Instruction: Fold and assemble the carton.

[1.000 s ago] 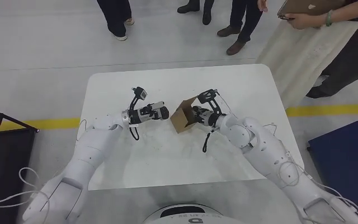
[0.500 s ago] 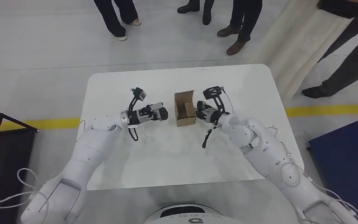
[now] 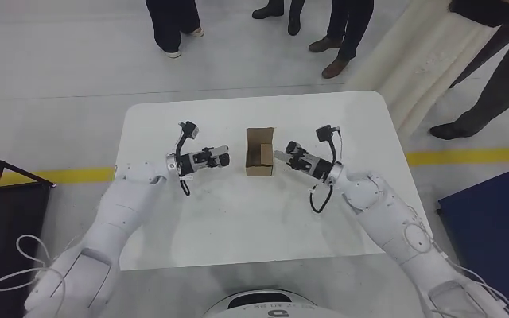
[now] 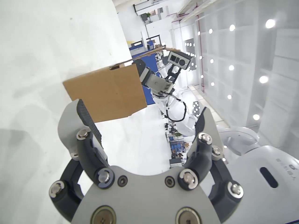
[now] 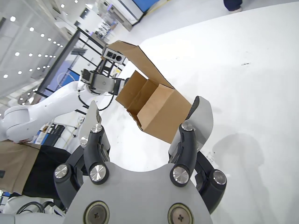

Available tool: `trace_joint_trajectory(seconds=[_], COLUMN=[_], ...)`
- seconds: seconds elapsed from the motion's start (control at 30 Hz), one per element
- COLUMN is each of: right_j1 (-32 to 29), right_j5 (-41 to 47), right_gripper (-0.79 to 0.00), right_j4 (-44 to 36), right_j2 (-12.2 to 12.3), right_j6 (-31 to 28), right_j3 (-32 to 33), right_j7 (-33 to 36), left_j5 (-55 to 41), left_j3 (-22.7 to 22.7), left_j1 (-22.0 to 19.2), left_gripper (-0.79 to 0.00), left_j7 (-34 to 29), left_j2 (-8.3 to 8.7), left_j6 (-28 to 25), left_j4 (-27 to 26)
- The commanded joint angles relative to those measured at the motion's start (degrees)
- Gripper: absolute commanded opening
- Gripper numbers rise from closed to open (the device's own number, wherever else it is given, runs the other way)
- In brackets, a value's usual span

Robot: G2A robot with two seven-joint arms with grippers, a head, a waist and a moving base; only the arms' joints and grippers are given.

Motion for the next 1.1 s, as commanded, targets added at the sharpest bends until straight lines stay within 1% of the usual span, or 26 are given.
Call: trace_joint_trajectory(seconds=[0.0,0.03,0.13,0.37,0.5,0.67,0.77,0.8,0.83,0.93,0.97,1.07], right_j1=[1.6,2.5,4.9,8.5,9.6,9.8,9.6,9.6,9.5,9.3,9.3,9.2], right_j5=[2.7,3.2,4.4,6.5,6.1,4.7,4.1,4.0,3.9,3.7,3.7,3.7], right_gripper=[-0.219,-0.222,-0.194,-0.157,-0.132,-0.126,-0.12,-0.114,-0.105,-0.108,-0.105,-0.102], right_j4=[4.5,6.3,11.0,18.7,21.0,20.8,20.5,20.4,20.2,20.1,20.1,20.1], right_j2=[-0.7,-1.1,-2.3,-4.7,-5.4,-5.8,-5.8,-5.9,-5.9,-5.9,-5.9,-6.0], right_j6=[-5.3,-6.7,-10.3,-15.9,-18.5,-18.5,-18.5,-18.5,-18.5,-18.5,-18.5,-18.5], right_j3=[-1.5,-2.3,-4.6,-8.5,-9.1,-9.4,-9.3,-9.3,-9.3,-9.3,-9.3,-9.2], right_j7=[0.5,0.7,0.5,0.0,-0.5,-0.9,-1.2,-1.3,-1.3,-1.4,-1.3,-1.1], left_j5=[4.0,5.2,9.4,18.2,21.7,22.4,21.8,21.7,21.8,21.7,21.8,22.5], left_j3=[1.1,1.6,3.3,7.0,8.3,8.2,7.8,7.7,7.5,7.3,7.2,7.2], left_j1=[-1.4,-2.0,-3.8,-6.2,-6.7,-7.4,-7.6,-7.6,-7.7,-7.6,-7.6,-7.6], left_gripper=[0.0,0.0,0.0,0.0,0.0,-0.006,-0.049,-0.117,-0.151,-0.197,-0.228,-0.268], left_j7=[1.3,1.8,4.2,9.5,12.5,14.6,14.7,14.4,14.3,14.1,14.0,13.7], left_j2=[-0.37,-0.61,-1.43,-3.21,-3.95,-4.4,-4.42,-4.41,-4.38,-4.34,-4.33,-4.34], left_j6=[-1.3,-1.4,-1.1,0.3,1.1,1.8,1.9,1.9,1.9,1.9,2.0,2.4], left_j4=[1.3,1.8,2.8,3.5,3.5,3.7,3.9,3.9,4.0,4.2,4.3,4.2])
